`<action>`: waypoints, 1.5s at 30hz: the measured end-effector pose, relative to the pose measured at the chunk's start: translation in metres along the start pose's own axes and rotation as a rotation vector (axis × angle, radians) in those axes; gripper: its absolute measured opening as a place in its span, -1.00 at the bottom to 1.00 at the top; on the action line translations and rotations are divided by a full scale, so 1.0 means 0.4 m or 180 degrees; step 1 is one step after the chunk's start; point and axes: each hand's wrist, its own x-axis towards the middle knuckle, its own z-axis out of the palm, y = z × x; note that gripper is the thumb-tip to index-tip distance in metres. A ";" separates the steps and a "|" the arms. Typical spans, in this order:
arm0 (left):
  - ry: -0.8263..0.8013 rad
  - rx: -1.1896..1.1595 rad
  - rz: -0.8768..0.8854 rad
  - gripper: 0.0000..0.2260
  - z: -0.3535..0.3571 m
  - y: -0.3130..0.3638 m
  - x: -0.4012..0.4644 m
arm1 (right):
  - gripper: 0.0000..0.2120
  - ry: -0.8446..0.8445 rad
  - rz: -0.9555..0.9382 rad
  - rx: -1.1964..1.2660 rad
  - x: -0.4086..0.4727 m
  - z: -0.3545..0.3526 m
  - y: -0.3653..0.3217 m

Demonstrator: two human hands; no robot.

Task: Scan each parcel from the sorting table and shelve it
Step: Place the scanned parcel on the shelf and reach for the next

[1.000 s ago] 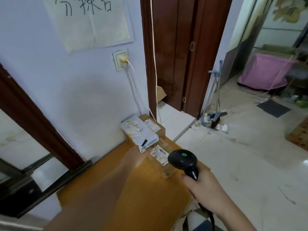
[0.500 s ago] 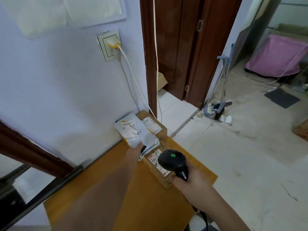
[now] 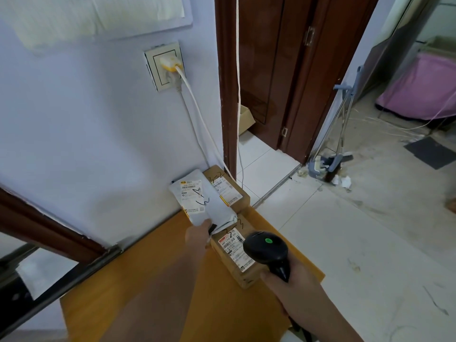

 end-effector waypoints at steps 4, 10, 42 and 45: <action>-0.0020 0.0090 -0.0105 -0.54 -0.010 -0.006 0.030 | -0.82 0.0064 0.0023 -0.0030 -0.001 -0.002 0.013; 0.0034 0.0245 -0.0095 -0.24 -0.020 -0.058 0.149 | -0.84 0.0018 0.0083 0.0113 -0.026 -0.009 0.026; -0.0892 0.0928 0.1907 -0.89 0.151 -0.121 -0.543 | -0.90 0.0726 -0.1054 0.0848 -0.269 -0.081 -0.029; -0.0879 0.0908 0.2048 -0.76 0.147 -0.128 -0.592 | -0.89 0.0794 -0.1105 0.0713 -0.286 -0.085 -0.017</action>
